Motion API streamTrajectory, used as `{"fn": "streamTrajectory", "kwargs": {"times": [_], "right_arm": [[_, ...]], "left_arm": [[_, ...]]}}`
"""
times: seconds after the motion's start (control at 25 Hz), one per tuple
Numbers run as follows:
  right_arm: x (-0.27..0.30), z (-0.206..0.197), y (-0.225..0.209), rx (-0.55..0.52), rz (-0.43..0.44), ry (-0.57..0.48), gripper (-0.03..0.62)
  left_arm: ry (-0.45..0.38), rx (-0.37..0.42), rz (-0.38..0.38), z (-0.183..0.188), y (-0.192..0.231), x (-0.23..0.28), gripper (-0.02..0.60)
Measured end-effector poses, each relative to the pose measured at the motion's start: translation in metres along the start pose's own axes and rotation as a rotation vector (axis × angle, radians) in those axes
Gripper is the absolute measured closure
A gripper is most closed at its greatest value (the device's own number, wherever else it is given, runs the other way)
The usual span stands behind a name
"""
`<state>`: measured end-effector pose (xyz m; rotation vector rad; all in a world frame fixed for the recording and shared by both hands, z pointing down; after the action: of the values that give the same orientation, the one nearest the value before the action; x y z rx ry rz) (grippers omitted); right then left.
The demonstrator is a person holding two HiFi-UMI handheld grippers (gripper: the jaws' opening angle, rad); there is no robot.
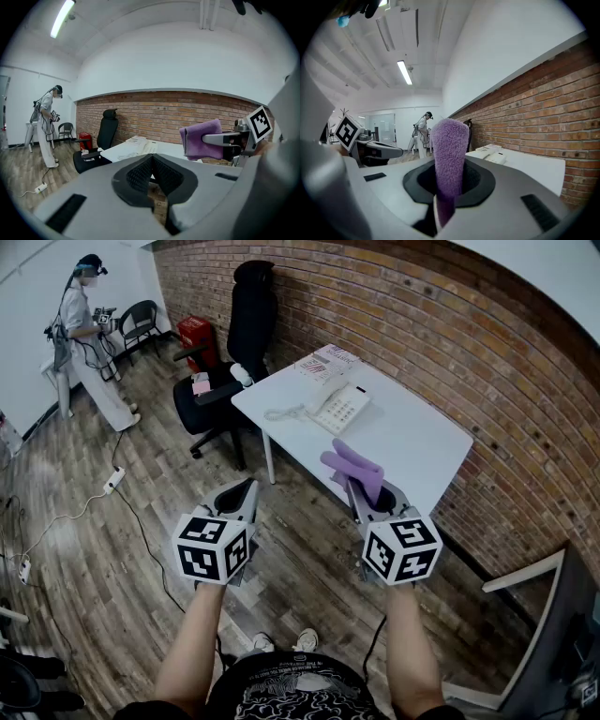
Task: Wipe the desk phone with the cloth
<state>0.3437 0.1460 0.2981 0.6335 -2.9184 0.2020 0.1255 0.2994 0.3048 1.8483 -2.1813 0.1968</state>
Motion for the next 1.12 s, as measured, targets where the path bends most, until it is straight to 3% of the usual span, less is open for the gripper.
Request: {"fn": "streamTrajectory", "kwargs": {"times": [0.52,1.12], "right_arm": [[0.005,-0.002,-0.023,0.008,0.054,0.003,0.551],[0.068,0.0,-0.054,0.013,0.015,0.025,0.551]], "left_arm": [[0.013,0.015,0.025,0.001,-0.017,0.016,0.575],[0.017,0.022,-0.02,0.017,0.026,0.088,0.575]]}}
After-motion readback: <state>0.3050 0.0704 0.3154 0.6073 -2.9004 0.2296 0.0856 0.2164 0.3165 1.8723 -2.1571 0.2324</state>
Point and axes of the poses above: the fingertips, and each gripper's own axes: x forward along the fingers, y to its left, z out of its top, the point moved 10 cm from there along -x, backward along the fingers, and after that the axes turned 2 degrees about z, right-handed, at the moved point
